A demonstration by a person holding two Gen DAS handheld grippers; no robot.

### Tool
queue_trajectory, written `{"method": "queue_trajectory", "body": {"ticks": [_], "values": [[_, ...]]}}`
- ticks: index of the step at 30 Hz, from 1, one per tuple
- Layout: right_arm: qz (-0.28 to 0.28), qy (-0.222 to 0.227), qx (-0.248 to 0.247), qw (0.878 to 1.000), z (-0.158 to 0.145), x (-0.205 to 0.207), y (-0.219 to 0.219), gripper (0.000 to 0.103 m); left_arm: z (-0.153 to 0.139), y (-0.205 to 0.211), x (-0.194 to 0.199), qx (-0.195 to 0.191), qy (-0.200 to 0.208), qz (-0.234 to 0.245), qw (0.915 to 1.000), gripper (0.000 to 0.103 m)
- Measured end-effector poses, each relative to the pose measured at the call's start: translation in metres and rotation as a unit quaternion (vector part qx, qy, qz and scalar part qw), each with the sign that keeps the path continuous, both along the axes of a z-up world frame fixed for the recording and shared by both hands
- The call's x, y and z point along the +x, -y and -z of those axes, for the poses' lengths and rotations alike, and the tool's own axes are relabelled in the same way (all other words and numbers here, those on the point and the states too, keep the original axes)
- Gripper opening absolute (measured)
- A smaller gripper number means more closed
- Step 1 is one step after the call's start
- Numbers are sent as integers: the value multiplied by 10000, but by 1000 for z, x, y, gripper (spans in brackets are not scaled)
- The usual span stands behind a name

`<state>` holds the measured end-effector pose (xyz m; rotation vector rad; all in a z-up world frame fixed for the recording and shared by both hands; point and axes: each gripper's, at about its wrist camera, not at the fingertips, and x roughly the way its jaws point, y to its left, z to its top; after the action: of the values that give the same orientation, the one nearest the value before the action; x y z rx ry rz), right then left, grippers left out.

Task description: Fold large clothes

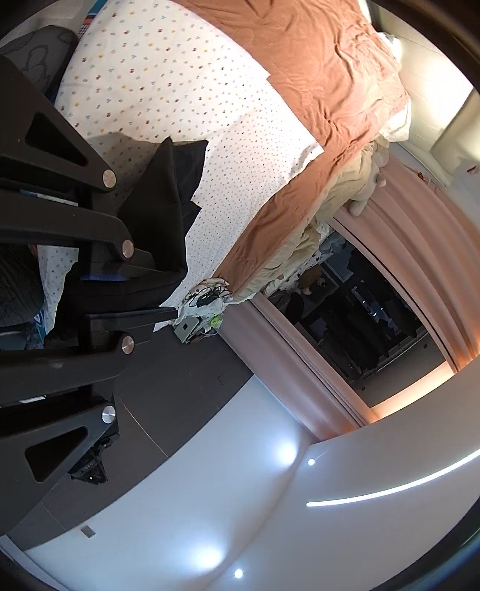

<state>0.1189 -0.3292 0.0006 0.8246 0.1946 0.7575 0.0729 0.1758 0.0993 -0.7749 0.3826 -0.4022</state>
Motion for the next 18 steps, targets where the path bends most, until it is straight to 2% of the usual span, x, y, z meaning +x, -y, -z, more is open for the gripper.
{"method": "queue_trajectory", "body": {"ticks": [8, 18], "values": [[173, -382, -145, 9990, 23, 64, 11, 4, 5, 7, 61, 235, -361, 29, 9991, 13], [298, -815, -235, 9960, 41, 185, 16, 4, 22, 6, 149, 377, -722, -33, 9967, 13]]}}
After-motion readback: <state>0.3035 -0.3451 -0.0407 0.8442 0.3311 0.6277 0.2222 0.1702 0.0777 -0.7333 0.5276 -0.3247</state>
